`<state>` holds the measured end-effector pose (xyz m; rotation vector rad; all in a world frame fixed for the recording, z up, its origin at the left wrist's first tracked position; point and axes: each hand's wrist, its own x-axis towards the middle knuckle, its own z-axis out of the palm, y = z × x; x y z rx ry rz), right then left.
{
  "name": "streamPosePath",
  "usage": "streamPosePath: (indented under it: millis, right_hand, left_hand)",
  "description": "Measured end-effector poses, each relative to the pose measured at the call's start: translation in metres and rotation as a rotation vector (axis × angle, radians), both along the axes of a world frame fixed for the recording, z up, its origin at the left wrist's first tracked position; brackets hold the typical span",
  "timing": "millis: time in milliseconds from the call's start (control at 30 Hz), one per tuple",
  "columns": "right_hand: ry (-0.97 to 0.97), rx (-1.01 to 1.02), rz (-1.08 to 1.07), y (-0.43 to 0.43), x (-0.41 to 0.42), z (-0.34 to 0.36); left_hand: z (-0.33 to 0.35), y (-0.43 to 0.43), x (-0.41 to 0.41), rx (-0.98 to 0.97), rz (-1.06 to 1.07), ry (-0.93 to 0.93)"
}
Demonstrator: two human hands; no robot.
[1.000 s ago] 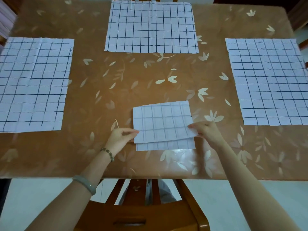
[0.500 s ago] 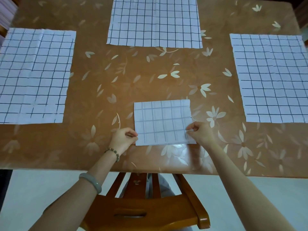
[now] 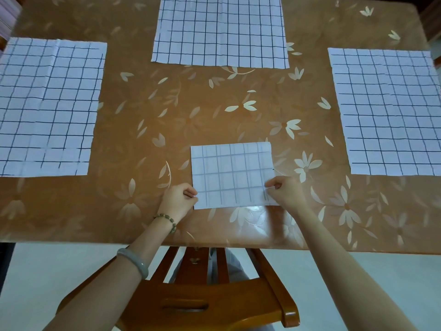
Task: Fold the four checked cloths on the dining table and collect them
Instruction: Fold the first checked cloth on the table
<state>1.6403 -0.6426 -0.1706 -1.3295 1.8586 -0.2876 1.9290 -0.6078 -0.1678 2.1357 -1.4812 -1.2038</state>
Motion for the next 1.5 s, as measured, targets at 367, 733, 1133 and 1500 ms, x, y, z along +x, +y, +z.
streamPosePath:
  millis: [367, 733, 1133, 1500]
  right_hand:
    - [-0.068, 0.088, 0.017, -0.014, -0.009, -0.002]
    - [-0.011, 0.102, 0.147, -0.013, -0.012, -0.002]
    - [0.005, 0.122, 0.189, -0.012, -0.010, 0.004]
    - [0.381, 0.054, 0.427, -0.007, 0.008, 0.006]
  left_hand:
    - [-0.004, -0.004, 0.003, 0.023, -0.041, -0.021]
    - [-0.005, -0.002, 0.005, 0.009, -0.104, -0.022]
    - [-0.006, -0.001, 0.006, 0.002, -0.129, -0.025]
    - [-0.011, -0.004, -0.003, -0.208, -0.348, -0.405]
